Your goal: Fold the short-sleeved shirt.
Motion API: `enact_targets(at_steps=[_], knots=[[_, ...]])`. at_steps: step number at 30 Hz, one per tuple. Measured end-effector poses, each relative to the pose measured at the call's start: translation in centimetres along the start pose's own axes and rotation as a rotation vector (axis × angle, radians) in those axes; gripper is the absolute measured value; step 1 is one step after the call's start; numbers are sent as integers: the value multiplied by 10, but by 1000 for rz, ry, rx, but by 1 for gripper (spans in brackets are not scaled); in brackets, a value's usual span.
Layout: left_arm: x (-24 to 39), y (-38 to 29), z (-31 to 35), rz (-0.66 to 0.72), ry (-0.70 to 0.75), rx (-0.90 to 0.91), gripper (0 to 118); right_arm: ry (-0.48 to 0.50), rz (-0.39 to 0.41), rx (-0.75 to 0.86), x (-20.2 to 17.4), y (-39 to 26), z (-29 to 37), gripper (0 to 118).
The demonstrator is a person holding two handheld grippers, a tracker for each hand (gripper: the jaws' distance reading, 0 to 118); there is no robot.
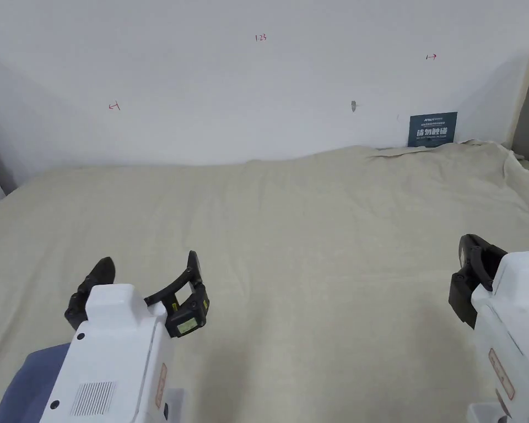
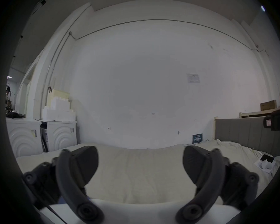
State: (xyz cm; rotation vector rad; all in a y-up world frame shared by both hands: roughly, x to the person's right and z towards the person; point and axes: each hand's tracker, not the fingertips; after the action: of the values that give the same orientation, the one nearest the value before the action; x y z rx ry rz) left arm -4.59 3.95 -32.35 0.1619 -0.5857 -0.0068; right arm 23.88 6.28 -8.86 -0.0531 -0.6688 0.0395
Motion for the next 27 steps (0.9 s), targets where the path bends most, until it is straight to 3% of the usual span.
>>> enact_targets(at_steps=[1,2,3,4,5,10,27], knots=[[3,0,0,-6,-2,-2,99,0,-1,0,0,0,0,1],[6,-1,0,-5,-8,-2,87,-1,-1,0,0,0,1,1],[8,-1,-1,-3,-15,-3,71,-2,-2,0,0,0,1,1],[10,-1,-1,-1,-23,-4,47,-4,-5,2,0,0,0,1],[11,0,-3,4,-38,-14,34,-4,-5,2,0,0,0,1],[21,-1,-6,4,-52,-25,1,-12,1,6,-1,1,1,1],[33,-2,-8,-2,-28,-48,0,-40,17,22,-2,5,4,1]])
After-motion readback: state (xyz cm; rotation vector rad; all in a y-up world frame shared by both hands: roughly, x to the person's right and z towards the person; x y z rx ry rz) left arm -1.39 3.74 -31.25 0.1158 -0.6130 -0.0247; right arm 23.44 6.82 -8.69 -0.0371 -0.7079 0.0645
